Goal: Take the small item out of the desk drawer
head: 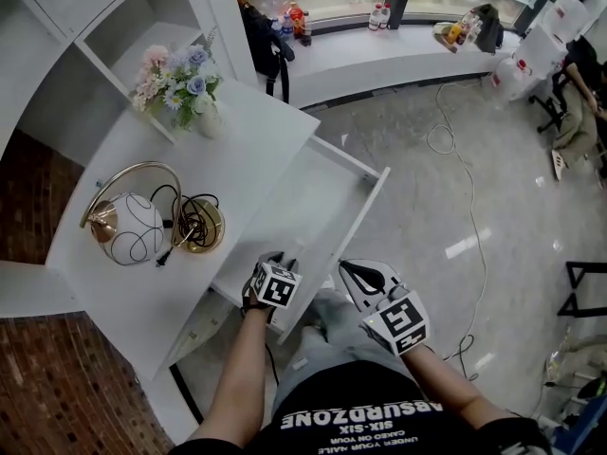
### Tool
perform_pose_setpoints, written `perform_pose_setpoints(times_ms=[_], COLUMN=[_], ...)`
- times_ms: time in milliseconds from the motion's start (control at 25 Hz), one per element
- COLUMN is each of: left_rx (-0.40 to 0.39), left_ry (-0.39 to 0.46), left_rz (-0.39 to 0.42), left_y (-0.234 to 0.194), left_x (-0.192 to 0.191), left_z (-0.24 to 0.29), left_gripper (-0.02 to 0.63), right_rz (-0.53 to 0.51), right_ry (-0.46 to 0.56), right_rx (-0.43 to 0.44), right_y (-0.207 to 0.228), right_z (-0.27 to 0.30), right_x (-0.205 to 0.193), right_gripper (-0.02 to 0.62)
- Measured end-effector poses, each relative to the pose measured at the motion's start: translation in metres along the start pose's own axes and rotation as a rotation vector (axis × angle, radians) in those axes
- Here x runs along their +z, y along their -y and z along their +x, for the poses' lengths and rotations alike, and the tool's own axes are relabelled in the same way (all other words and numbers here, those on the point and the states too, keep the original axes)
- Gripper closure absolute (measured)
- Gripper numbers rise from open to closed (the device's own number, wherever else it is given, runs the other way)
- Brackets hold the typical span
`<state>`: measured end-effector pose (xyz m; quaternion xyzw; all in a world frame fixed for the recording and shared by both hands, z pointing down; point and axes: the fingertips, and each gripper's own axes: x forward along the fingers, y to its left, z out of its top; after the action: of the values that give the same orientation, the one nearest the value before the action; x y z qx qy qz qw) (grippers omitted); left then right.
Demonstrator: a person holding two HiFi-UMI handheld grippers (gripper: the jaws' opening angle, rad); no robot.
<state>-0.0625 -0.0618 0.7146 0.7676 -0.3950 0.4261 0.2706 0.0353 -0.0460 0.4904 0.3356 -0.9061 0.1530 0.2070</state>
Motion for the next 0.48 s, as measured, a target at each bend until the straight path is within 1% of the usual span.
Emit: perform_pose_setpoints(times_ms=[320,480], left_rx=[0.039,0.056], left_ry=[0.081,0.157], left_rz=[-0.043,-0.048], left_y=[0.002,0.002], left_x=[0.005,0.018], left_z=[-0.031,-0.053], left_gripper=[0.462,0.462], right_rz=[-0.017,-0.024], right_ry=[0.02,0.033], right_rx=[-0.002,-0.011], right_y=[-0.018,-0.024], right_z=[-0.016,-0.024], right_x=[0.0,-0.001], right_gripper=[0.597,0.597])
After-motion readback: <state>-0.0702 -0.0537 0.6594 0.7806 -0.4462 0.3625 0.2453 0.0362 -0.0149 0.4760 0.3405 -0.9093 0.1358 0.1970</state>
